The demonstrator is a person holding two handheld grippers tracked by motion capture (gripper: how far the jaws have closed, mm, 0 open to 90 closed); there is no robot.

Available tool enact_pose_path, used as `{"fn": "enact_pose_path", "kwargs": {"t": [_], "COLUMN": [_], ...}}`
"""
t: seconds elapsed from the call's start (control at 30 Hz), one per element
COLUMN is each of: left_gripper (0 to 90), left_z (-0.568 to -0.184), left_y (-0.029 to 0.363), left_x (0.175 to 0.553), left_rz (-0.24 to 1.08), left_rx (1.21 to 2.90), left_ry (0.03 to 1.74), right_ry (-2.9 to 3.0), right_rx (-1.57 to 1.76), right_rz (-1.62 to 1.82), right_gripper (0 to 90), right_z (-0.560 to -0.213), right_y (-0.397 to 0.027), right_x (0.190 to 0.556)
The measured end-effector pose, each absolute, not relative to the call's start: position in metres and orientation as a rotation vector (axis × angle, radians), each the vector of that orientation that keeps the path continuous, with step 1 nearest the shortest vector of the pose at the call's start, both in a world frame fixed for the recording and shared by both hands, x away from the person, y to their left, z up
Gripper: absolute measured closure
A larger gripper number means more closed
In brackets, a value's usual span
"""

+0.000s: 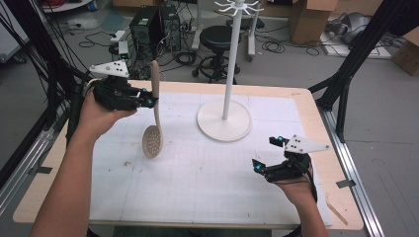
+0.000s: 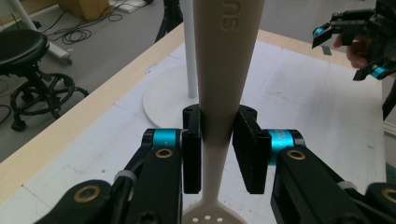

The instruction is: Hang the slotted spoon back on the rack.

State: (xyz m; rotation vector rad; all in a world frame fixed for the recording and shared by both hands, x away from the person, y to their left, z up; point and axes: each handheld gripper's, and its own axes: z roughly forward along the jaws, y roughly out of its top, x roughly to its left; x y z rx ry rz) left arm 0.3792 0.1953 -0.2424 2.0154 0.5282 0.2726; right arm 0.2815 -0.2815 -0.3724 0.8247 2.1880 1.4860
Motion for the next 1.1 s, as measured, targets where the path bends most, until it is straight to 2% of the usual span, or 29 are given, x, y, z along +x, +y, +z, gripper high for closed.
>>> {"fn": "enact_pose_path", "kwargs": {"t": [0.4,1.1], "left_gripper": [73.7,73.6], "left_z": [-0.214,-0.178], "left_y": [0.173,0.145], "left_x": [0.392,0.414], "left_rz": [0.27,0.298], "left_rx": [2.021,2.017], "left_ry": [0.473,0.476], "right_ry": [2.184,2.179], "right_rx": [0.829,0.845], "right_rz": [1.493,1.5], "right_gripper": [0.4,0.4], "right_z": [-0.372,-0.374], "right_y": [-0.283,-0.286], "right_x": [0.282,0.283]}}
